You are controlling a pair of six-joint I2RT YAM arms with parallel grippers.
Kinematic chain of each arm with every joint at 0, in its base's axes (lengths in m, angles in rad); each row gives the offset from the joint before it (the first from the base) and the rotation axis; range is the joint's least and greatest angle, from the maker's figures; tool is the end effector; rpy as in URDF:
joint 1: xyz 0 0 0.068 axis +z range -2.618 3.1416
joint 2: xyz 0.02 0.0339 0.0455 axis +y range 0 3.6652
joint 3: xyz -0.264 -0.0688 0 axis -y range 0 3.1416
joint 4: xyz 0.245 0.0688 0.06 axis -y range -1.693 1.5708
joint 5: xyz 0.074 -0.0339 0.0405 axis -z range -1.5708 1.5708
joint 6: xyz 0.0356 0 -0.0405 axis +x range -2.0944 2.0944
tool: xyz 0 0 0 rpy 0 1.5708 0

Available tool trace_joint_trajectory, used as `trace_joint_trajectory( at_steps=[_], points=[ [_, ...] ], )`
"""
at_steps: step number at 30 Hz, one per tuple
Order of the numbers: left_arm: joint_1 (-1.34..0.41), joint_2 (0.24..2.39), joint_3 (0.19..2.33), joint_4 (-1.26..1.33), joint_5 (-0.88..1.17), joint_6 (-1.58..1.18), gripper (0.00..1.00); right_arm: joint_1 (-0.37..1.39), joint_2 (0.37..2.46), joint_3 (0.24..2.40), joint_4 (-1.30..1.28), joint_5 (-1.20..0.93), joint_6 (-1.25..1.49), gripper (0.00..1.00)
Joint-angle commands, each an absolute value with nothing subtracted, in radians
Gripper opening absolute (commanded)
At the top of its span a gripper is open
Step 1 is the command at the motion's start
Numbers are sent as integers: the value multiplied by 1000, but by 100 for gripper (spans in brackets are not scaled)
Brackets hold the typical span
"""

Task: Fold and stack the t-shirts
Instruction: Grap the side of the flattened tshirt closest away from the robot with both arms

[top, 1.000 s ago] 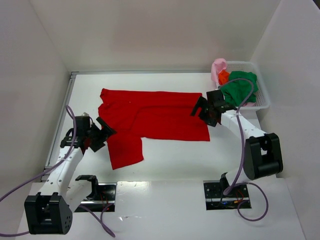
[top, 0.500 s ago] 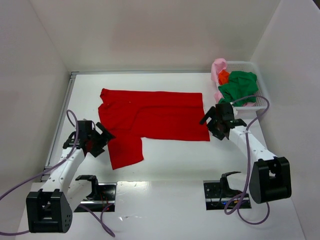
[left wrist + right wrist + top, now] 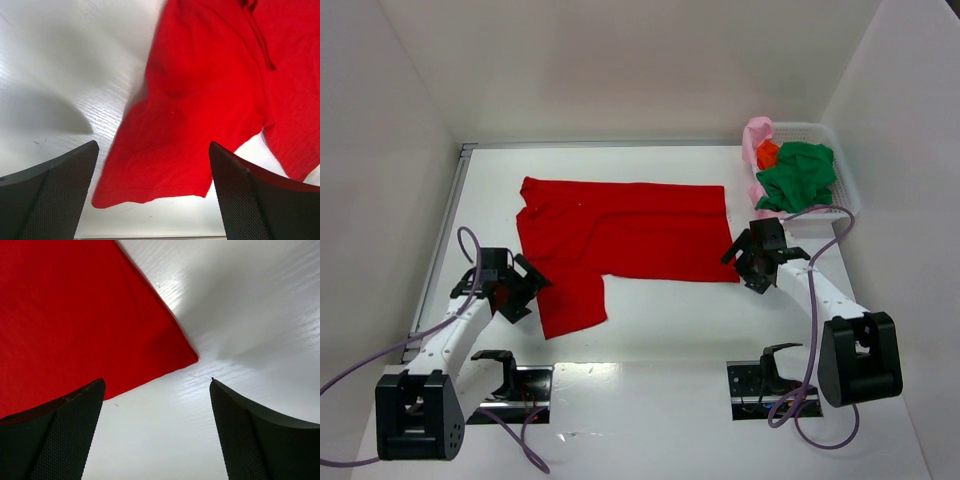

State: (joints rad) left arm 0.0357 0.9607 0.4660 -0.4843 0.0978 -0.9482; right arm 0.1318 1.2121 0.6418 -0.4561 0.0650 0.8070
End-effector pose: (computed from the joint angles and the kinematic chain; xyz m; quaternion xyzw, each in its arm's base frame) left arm 0.1739 0.0027 0.1755 -0.4387 0.8488 -0.1703 0.2409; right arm 0.2210 0.0270 0.1852 0.3271 0.9054 0.0936 0.2538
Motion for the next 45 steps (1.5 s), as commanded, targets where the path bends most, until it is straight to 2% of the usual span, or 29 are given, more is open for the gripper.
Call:
trace_joint_trajectory(
  at_steps=[1,12,19,23,28,31,33,35,36,38,41,44,45],
  points=[
    [37,969,442,-468,97,-962,98,129,1192,624,-431,69,836,89],
    [-6,1017,455,-477,98,-982,97,129,1212,604,-411,60,854,78],
    [-35,1085,488,-477,55,-991,97,129,1243,595,-391,60,854,75],
    [-35,1120,499,-486,46,-991,93,129,1261,595,-382,49,854,74],
    [-35,1120,508,-486,46,-991,78,129,1270,595,-373,38,854,74],
    [-35,1120,508,-498,46,-991,75,129,1261,595,-373,38,854,74],
    [-35,1120,508,-499,46,-991,70,129,1261,595,-373,38,854,74],
    [-35,1120,508,-499,46,-991,60,129,1250,595,-373,38,854,74],
    [-35,1120,508,-499,46,-991,47,129,1250,595,-373,38,854,74],
    [-35,1111,508,-499,46,-991,35,129,1241,595,-373,38,854,74],
    [-35,1111,508,-499,46,-991,24,129,1232,595,-382,47,854,74],
    [-35,1100,499,-499,46,-1000,18,129,1232,595,-382,48,854,74],
    [-35,1100,499,-499,46,-1000,12,129,1223,595,-382,48,854,74]
  ],
)
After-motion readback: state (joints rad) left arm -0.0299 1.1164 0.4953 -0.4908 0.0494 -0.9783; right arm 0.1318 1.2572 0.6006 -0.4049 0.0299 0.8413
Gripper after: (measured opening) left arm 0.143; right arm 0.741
